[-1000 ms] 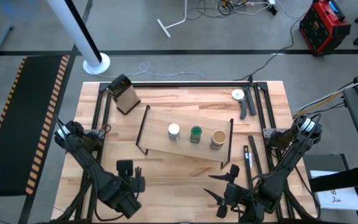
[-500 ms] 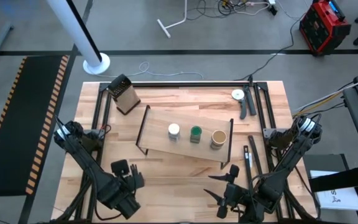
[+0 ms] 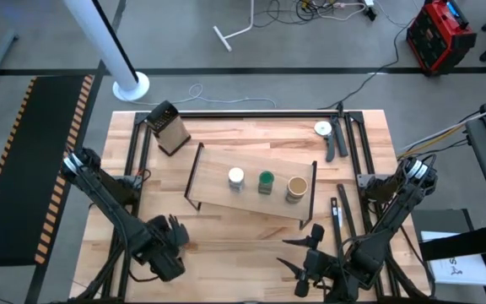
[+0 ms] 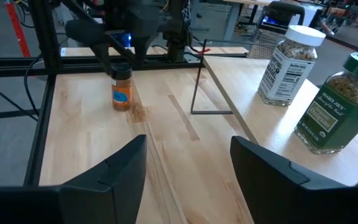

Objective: Shelf spices
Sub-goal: Put the black seasoning bottle on the shelf

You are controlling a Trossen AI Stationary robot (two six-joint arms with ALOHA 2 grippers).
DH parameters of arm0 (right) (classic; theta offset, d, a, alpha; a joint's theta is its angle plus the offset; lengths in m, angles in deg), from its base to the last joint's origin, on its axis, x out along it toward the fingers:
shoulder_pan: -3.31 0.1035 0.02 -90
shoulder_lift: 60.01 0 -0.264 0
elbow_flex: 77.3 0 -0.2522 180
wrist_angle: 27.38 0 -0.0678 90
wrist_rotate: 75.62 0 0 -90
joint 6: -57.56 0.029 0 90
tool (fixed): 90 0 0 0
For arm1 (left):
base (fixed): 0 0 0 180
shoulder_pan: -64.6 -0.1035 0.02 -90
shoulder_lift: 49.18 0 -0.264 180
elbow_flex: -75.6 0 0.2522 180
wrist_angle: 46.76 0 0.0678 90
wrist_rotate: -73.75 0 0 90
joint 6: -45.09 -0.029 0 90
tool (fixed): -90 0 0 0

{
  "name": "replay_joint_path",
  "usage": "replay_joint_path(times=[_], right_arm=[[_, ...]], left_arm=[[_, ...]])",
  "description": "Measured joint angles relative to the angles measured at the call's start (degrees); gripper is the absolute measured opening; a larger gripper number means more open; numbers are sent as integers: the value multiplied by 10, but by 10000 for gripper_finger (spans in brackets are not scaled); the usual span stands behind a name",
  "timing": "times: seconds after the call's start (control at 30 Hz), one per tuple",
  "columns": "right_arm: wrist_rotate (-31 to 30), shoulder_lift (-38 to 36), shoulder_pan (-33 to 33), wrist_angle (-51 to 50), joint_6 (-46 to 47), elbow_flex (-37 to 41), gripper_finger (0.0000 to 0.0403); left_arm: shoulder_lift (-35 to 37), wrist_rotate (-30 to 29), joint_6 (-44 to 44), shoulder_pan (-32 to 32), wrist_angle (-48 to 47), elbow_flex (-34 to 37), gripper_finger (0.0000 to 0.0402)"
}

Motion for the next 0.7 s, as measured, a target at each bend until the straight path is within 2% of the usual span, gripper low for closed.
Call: replay_joint_path(times=[0.2,0.37,0.57,0.7], right_arm=[[0,0,0,2,-2,0,211],[0,0,0,3,-2,0,218],[0,0,0,5,-2,0,218],[0,0,0,6,-2,0,210]], left_arm=[[40,38,45,0,102,98,359],[40,49,49,-2,177,141,352],[40,49,54,-3,174,148,327],[40,47,55,-4,175,149,290]])
